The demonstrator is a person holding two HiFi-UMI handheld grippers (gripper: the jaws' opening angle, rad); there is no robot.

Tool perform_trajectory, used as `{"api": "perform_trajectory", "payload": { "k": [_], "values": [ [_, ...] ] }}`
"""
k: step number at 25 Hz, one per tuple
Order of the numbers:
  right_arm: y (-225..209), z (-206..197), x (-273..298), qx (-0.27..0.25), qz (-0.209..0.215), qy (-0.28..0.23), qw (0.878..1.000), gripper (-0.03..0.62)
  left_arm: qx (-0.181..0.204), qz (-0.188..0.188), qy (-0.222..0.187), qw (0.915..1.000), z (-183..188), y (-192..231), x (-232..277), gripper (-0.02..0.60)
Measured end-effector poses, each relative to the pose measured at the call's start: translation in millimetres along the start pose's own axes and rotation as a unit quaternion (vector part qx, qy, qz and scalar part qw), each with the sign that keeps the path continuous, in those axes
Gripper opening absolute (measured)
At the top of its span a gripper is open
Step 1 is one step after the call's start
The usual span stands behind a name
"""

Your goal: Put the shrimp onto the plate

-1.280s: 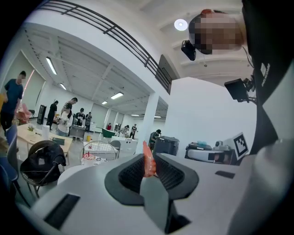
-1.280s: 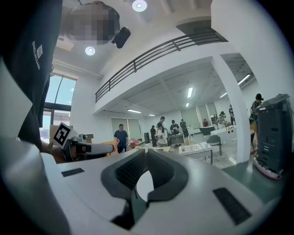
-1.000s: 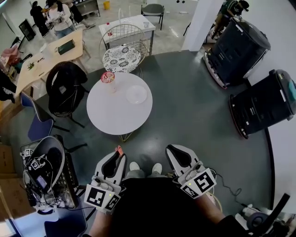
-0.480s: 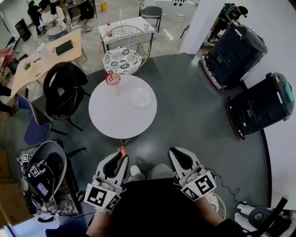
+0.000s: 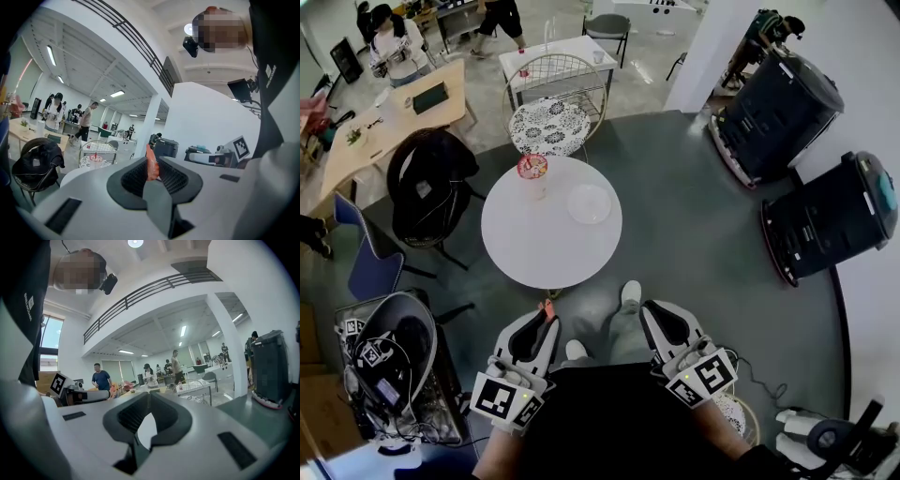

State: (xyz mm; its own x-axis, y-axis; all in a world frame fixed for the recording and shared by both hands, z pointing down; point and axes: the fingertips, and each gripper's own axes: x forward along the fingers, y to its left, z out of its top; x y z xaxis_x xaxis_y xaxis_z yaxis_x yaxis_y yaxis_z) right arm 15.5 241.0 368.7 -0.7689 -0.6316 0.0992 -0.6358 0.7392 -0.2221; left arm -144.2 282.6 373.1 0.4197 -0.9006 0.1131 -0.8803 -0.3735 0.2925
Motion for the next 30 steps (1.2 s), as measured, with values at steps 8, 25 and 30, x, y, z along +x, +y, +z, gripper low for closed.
{"api": "perform_trajectory", "payload": {
  "k": [8, 25, 30],
  "values": [
    [-34.9, 8.2, 24.2, 0.005, 0.011, 0.0, 1.0, 0.031, -0.001, 0.005, 0.004, 1.0, 3.5, 3.1, 39.6, 0.078],
    [-137.2, 37.5, 89.0, 0.019, 0.045, -0.002, 0.999, 0.031, 0.007, 0.035, 0.018, 0.9992, 26.0, 28.6, 151.7, 0.077],
    [-163.7, 42.3, 102.3, 0.026, 0.064, 0.002, 0.998, 0.031, 0.01, 0.059, 0.028, 0.9978, 27.6, 30.6, 180.3, 0.077]
  ]
}}
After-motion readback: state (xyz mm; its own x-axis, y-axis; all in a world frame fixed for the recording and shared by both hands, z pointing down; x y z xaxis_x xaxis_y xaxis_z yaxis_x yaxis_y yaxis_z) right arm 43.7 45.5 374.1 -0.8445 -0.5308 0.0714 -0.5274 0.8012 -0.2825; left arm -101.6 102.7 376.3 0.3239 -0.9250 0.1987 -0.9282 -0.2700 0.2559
